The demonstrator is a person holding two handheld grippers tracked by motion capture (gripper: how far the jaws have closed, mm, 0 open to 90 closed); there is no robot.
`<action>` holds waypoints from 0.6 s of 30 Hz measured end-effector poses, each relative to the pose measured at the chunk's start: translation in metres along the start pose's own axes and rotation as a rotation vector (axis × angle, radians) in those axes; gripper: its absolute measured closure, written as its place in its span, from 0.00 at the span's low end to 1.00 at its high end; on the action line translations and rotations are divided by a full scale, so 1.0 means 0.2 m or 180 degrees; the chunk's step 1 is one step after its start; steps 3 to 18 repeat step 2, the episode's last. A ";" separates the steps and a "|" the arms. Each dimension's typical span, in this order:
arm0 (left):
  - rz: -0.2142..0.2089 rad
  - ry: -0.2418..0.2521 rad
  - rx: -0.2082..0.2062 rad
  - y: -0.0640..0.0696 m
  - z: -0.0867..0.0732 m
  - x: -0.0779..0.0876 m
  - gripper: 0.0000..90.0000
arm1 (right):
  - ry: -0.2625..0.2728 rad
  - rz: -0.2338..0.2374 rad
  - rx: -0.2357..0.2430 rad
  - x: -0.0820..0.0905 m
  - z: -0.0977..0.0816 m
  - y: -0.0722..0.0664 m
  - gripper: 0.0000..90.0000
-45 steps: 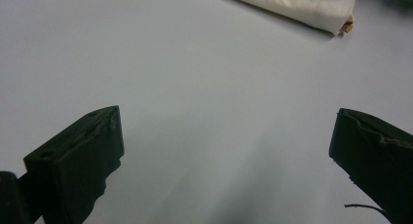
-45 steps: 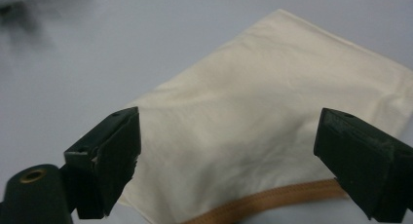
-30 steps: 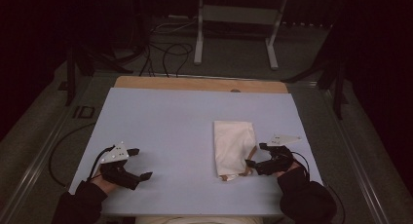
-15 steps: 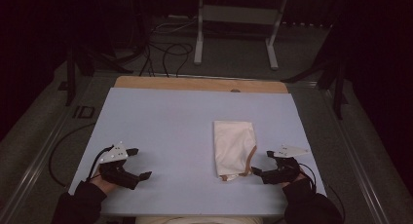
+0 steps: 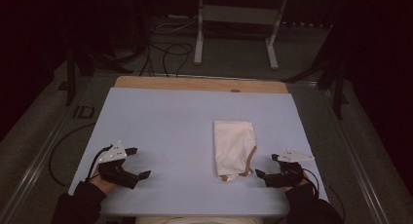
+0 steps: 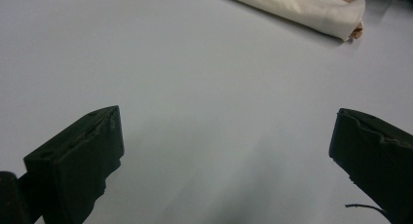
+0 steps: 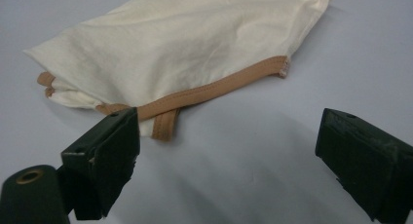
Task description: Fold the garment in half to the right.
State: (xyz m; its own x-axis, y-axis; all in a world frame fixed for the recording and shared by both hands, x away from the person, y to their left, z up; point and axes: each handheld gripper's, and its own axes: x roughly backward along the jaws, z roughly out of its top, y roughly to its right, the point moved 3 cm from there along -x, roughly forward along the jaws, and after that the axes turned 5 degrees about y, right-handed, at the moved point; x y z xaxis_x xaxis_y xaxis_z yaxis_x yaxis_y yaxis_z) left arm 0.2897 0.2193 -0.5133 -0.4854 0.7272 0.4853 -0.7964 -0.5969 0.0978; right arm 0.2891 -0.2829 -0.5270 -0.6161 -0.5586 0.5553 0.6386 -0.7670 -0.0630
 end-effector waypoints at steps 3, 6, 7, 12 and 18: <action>0.0004 -0.0018 0.0002 0.00 0.00 0.00 0.00 | 0.0012 0.0011 -0.0011 0.00 0.00 0.00 0.10; 0.0004 -0.0018 0.0002 0.00 0.00 0.00 0.00 | 0.0012 0.0011 -0.0011 0.00 0.00 0.00 0.10; 0.0004 -0.0018 0.0002 0.00 0.00 0.00 0.00 | 0.0012 0.0011 -0.0011 0.00 0.00 0.00 0.10; 0.0004 -0.0018 0.0002 0.00 0.00 0.00 0.00 | 0.0012 0.0011 -0.0011 0.00 0.00 0.00 0.10; 0.0004 -0.0018 0.0002 0.00 0.00 0.00 0.00 | 0.0012 0.0011 -0.0011 0.00 0.00 0.00 0.10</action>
